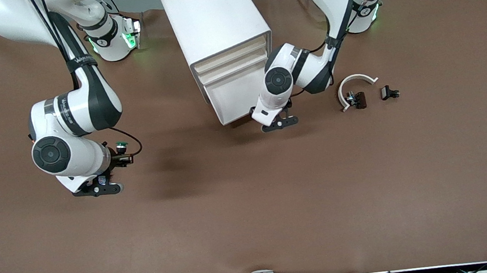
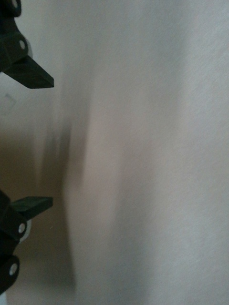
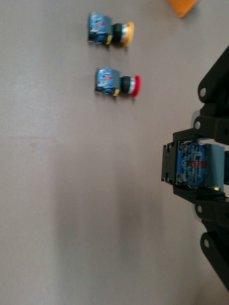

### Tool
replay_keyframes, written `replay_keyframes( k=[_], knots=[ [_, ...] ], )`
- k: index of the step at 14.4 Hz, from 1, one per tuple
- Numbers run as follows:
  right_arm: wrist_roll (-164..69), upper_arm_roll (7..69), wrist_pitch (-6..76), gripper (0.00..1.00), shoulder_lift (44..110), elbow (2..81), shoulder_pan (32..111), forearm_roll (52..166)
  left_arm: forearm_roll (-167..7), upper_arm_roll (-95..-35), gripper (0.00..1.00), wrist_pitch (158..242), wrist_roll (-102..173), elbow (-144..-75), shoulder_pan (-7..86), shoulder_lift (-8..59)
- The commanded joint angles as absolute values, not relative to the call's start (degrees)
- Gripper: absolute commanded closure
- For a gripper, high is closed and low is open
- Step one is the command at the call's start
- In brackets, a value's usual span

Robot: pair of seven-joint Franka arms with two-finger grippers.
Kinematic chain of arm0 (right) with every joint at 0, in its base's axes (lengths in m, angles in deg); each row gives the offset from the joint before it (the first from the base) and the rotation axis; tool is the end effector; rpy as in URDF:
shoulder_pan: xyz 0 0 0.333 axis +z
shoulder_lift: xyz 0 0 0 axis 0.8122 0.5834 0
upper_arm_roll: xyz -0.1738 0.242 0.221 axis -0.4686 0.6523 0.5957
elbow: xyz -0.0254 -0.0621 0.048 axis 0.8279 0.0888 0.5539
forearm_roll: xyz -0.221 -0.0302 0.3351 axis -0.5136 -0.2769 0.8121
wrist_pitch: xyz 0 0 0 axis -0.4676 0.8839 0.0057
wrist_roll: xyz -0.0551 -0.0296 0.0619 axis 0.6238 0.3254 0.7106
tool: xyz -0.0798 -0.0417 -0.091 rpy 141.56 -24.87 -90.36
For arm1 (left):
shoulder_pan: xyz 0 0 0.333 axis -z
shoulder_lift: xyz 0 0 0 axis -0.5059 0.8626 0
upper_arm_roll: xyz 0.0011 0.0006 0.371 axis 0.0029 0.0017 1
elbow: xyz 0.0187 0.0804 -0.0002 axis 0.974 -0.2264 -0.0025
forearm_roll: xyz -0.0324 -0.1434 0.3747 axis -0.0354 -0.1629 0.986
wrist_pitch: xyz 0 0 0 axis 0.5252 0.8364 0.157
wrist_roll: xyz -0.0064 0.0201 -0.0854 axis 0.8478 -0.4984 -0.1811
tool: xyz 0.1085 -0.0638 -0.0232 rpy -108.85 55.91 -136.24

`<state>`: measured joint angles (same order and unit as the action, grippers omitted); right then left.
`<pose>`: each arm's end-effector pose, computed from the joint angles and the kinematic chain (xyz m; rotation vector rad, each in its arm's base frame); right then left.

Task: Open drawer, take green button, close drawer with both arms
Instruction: 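Carry the button toward the red button while the left gripper pushes the drawer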

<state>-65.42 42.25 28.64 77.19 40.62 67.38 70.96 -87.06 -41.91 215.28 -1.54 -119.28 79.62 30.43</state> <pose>0.6490 0.1343 0.3604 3.0514 -0.0072 -0.3137 0.4520 -0.4632 0.2235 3.0962 0.2641 -0.3030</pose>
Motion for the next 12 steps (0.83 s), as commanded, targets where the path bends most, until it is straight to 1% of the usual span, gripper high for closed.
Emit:
replay_keyframes(
  k=[1,5,7,10,12],
  knots=[
    [-59.36,43.33,35.76,0.86,74.17,47.97,63.64,70.28,-88.01,-44.76,0.00,215.84,-4.57,-119.50,79.43,30.22],
    [-58.11,43.33,38.58,0.86,75.31,48.50,62.66,70.28,-89.59,-48.71,0.00,215.48,-6.60,-119.68,79.35,30.30],
    [-58.11,43.33,43.31,0.86,75.58,51.38,62.66,70.28,-89.68,-50.30,0.00,215.40,-6.87,-119.94,79.35,30.39],
    [-58.11,43.33,53.51,0.86,75.93,57.71,62.92,70.28,-89.77,-52.41,0.00,215.31,-8.18,-120.03,79.43,30.83],
    [-58.02,43.33,54.41,0.86,77.07,58.08,63.10,70.28,-89.77,-53.55,0.00,215.31,-8.89,-119.94,79.43,31.18]
  ],
)
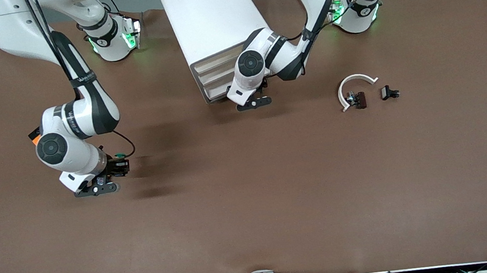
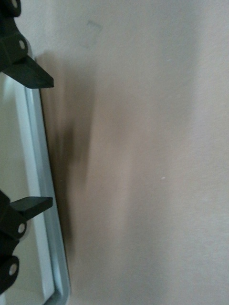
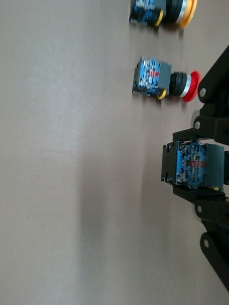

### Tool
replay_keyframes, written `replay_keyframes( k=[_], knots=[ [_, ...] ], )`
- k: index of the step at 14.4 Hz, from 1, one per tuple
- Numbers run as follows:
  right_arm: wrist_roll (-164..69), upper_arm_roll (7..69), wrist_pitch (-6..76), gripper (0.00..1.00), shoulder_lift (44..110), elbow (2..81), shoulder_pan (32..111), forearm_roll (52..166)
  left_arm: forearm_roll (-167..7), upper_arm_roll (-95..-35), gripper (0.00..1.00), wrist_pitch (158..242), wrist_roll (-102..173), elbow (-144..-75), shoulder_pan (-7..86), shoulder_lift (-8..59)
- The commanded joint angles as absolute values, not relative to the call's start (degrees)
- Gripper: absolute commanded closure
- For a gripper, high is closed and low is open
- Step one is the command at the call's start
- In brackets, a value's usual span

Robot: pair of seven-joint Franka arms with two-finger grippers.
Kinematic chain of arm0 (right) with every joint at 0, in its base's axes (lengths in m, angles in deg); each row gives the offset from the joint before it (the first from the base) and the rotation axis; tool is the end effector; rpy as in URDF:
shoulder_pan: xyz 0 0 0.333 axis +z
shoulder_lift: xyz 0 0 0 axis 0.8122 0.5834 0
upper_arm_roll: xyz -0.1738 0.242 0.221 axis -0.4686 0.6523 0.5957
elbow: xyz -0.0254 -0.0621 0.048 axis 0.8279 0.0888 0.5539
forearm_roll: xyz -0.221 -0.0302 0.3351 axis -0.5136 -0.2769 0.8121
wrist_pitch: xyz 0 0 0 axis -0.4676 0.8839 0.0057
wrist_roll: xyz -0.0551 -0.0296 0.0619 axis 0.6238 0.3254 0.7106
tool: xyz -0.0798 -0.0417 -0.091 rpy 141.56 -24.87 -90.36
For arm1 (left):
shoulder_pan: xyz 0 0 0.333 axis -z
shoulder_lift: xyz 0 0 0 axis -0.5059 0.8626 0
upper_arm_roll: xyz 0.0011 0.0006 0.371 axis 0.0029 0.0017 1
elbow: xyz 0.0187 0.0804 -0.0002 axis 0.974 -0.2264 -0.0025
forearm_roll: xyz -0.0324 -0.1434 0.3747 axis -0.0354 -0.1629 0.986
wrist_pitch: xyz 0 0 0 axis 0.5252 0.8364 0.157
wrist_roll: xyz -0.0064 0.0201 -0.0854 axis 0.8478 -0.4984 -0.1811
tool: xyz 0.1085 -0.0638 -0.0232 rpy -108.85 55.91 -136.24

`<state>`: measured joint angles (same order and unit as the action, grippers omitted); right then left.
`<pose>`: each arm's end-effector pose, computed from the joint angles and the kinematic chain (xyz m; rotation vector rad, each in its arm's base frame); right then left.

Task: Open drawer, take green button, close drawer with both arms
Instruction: 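Set the button beside the red button while the left gripper shuts the drawer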

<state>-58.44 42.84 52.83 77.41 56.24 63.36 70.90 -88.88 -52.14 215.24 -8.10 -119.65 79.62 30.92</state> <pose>0.6263 0.0910 0.2711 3.1084 0.0997 -0.1044 0.3648 -0.5309 0.2170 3.0562 0.2309 -0.4602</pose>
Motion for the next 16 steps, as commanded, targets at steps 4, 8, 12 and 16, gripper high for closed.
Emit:
replay_keyframes(
  k=[4,8,12,16],
  knots=[
    [-58.11,43.33,58.18,0.86,80.59,58.17,62.66,70.28,-90.47,-54.61,0.00,215.31,-9.24,-119.86,79.43,31.97],
    [-58.11,43.42,61.44,0.86,83.22,58.17,61.52,70.28,-91.27,-55.31,0.00,215.31,-9.33,-119.68,79.43,32.06],
    [-58.54,43.42,61.09,0.66,83.23,58.17,61.60,70.28,-91.00,-54.70,0.00,215.31,-8.45,-117.41,76.55,32.85],
    [-58.81,43.42,59.70,0.00,82.09,58.08,61.60,70.37,-90.21,-54.35,0.00,215.31,-7.14,-113.45,68.91,33.12]
  ],
)
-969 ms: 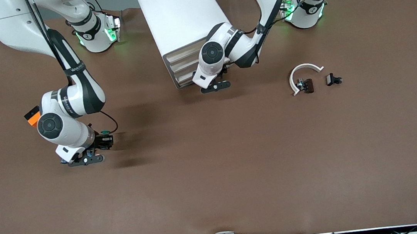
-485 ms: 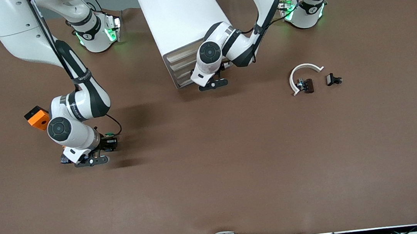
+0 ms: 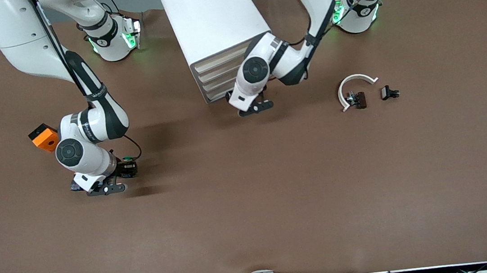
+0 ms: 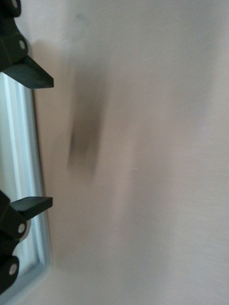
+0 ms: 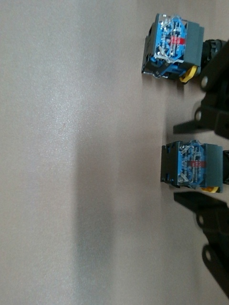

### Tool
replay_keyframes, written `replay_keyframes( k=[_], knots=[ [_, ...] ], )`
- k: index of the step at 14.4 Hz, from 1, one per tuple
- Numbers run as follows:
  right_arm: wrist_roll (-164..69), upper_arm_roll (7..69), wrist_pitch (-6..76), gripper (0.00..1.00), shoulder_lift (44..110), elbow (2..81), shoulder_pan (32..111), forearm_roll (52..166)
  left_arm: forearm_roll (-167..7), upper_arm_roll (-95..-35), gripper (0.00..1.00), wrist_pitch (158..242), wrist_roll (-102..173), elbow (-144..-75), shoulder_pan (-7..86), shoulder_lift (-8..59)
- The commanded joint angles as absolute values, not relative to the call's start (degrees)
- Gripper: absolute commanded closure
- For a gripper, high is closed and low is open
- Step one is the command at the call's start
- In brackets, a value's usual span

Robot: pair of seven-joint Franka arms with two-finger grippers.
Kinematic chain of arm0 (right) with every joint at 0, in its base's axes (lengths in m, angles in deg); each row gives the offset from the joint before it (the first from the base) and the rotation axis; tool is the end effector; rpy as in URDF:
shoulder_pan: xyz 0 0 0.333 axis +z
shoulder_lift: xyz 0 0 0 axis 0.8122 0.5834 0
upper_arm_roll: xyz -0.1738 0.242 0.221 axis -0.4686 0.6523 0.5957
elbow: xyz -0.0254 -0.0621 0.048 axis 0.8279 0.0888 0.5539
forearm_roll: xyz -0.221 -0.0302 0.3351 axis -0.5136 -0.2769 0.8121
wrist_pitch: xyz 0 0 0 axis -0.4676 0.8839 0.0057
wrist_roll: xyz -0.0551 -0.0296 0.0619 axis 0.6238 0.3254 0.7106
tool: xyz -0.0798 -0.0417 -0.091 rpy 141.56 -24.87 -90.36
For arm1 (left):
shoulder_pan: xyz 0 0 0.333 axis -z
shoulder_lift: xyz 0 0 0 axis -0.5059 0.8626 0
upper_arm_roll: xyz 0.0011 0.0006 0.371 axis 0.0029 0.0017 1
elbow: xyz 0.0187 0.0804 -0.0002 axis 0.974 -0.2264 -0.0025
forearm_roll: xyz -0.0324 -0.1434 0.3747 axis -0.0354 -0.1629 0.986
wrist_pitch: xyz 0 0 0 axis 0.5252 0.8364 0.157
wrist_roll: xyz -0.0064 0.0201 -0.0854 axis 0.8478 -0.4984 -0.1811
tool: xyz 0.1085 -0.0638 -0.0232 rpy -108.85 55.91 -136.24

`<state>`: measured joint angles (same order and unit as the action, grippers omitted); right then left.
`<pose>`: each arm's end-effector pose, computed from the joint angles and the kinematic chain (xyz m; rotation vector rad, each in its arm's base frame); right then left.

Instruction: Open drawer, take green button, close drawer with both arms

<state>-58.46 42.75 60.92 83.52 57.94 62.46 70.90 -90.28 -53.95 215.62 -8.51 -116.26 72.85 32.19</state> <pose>0.6249 0.0802 0.2033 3.1108 0.0768 -0.0973 0.4250 -0.5124 0.2277 2.9694 0.3960 -0.4503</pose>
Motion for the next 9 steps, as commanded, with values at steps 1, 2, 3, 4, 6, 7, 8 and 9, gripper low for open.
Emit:
replay_keyframes(
  k=[1,2,3,4,6,7,8,9],
  knots=[
    [-58.81,43.42,57.68,0.00,81.04,58.00,61.60,70.37,-90.21,-54.35,0.00,215.31,-6.44,-112.22,66.28,33.12],
    [-58.81,43.42,55.92,0.00,79.64,57.82,61.78,70.37,-90.04,-54.35,0.00,215.31,-5.65,-111.17,63.90,33.12],
    [-58.90,43.42,54.34,0.00,78.23,57.82,61.87,70.37,-88.47,-54.35,0.00,215.31,-5.03,-110.11,61.79,33.20],
    [-58.90,43.42,52.50,0.00,76.91,57.82,61.87,70.37,-85.93,-54.35,0.00,215.22,-4.85,-109.58,59.77,32.94],
    [-58.98,43.51,50.03,0.00,75.33,57.73,61.96,70.37,-80.13,-54.35,0.00,215.22,-4.67,-109.05,54.76,32.33],
    [-59.16,43.51,49.23,0.00,74.45,57.73,61.96,70.37,-77.49,-54.44,0.00,215.05,-4.58,-108.44,52.04,31.46],
    [-60.12,43.51,47.49,0.00,73.31,57.73,61.96,70.37,-75.64,-54.44,0.00,214.35,-4.50,-107.65,50.01,31.27],
    [-61.87,43.60,45.29,0.00,71.73,57.64,62.39,70.37,-74.14,-54.44,0.00,213.21,-3.89,-106.07,48.77,31.10]
  ],
)
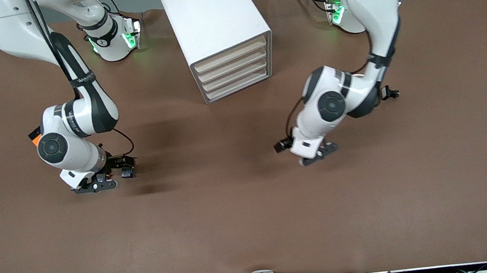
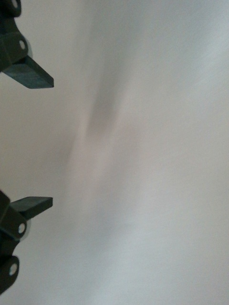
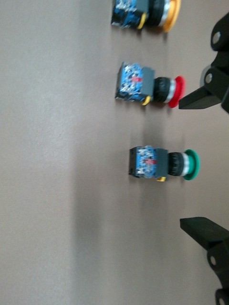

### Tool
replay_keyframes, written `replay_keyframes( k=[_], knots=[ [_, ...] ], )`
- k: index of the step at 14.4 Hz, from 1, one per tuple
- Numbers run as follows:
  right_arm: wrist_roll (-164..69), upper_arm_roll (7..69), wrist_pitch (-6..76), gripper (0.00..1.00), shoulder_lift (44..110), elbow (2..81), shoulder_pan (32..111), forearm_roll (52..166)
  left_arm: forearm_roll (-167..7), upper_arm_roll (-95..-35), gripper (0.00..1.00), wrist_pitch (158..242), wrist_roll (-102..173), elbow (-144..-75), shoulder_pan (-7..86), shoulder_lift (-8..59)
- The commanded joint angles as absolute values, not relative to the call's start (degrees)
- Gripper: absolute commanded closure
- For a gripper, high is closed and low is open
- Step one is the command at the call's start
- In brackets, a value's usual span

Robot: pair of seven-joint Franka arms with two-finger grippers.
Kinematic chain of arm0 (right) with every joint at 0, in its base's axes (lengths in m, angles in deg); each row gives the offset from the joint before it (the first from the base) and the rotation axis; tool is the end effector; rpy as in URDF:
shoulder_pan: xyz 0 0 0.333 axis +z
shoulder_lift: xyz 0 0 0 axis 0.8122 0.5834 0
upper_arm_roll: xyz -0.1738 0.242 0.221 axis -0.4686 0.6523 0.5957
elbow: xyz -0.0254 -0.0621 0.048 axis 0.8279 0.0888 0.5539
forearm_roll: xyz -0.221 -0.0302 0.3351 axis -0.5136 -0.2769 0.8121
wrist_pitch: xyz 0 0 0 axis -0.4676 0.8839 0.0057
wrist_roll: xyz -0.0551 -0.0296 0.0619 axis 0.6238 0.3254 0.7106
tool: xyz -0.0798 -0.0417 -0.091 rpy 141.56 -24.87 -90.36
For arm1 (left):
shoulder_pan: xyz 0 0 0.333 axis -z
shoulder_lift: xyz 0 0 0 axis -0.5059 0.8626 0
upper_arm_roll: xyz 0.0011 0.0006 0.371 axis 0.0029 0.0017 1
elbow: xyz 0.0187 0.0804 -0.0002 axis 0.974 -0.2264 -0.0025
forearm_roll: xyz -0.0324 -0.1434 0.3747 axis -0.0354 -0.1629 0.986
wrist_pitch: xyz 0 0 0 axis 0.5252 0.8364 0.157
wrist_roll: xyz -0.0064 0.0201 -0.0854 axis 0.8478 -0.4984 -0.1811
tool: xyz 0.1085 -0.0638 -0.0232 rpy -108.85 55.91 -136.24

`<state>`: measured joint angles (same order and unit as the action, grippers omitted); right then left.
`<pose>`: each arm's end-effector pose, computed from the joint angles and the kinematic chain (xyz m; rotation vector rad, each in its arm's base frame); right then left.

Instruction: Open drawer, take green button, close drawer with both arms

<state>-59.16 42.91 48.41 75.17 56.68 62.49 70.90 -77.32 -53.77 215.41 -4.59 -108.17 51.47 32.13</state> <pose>0.6165 0.0805 0.2867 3.1009 0.0564 -0.1747 0.6309 -0.3322 0.2858 2.9396 0.6069 -0.0895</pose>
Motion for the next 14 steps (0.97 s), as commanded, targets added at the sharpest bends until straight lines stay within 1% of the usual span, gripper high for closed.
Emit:
replay_keyframes(
  k=[1,4,6,10,12,14],
  knots=[
    [-63.19,43.60,43.88,0.00,70.32,57.73,62.92,70.37,-72.47,-54.44,0.00,211.02,-2.75,-104.40,47.54,30.75],
    [-64.43,43.60,38.96,0.00,65.93,57.73,63.45,70.37,-69.65,-54.78,0.00,205.74,4.18,-100.62,41.75,27.50],
    [-64.35,43.60,37.02,0.00,63.47,57.73,63.28,70.37,-69.64,-54.53,0.00,203.63,8.15,-100.52,40.15,24.61],
    [-64.35,43.60,31.75,0.00,57.40,57.73,62.84,70.37,-69.56,-54.61,0.00,195.38,9.73,-99.12,34.10,18.37],
    [-64.17,43.51,30.42,0.00,54.76,57.64,62.66,70.37,-69.56,-54.52,0.00,189.24,11.23,-95.71,32.85,16.51],
    [-64.08,43.42,28.50,0.00,52.48,57.03,62.66,70.37,-69.56,-54.52,0.00,180.81,12.63,-89.74,31.11,16.33]
  ],
)
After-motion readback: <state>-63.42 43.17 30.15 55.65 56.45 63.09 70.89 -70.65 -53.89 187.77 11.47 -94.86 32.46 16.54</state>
